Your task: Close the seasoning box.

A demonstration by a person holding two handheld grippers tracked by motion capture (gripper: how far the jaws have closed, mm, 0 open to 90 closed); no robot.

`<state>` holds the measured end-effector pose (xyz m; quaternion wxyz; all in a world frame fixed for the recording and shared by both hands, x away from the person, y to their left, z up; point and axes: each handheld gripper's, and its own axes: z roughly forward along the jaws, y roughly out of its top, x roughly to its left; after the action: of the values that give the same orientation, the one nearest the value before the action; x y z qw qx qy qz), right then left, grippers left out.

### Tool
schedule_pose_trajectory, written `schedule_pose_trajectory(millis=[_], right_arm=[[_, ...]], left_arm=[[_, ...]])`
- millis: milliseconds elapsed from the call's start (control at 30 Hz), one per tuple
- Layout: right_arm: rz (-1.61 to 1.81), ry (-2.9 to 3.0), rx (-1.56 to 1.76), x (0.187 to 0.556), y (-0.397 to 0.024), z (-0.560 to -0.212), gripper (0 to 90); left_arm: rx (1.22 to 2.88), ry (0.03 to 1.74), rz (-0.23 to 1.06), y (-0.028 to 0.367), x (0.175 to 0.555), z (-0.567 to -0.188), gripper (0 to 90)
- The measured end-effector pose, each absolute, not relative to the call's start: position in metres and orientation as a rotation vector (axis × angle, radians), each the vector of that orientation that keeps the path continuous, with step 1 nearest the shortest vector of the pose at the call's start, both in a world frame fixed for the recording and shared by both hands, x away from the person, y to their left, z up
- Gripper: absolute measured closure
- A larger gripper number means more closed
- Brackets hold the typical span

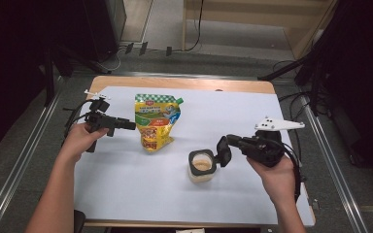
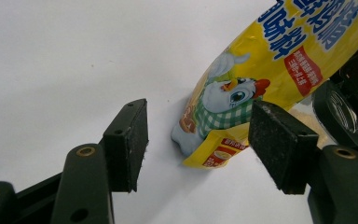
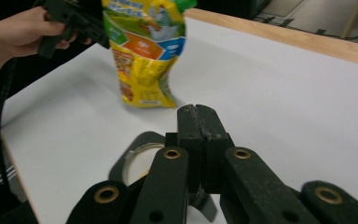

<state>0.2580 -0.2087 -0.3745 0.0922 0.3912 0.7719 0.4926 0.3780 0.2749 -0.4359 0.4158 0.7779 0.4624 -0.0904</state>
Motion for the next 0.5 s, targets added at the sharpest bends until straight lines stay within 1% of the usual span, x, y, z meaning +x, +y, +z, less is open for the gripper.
schedule_pose_trajectory(millis=[200,333,500], right_arm=[[1.414,2.276,1.246,0.267,-0.220,-0.390,90.0],[1.397,2.317,1.279,0.273,-0.216,-0.403,90.0],[1.402,2.351,1.263,0.273,-0.208,-0.407,90.0]], left_arm=[[1.953,1.177,-0.223,0.276,0.378,-0.437,38.4],[1.951,1.176,-0.224,0.276,0.378,-0.437,38.3],[1.951,1.176,-0.226,0.276,0.379,-0.437,38.4]])
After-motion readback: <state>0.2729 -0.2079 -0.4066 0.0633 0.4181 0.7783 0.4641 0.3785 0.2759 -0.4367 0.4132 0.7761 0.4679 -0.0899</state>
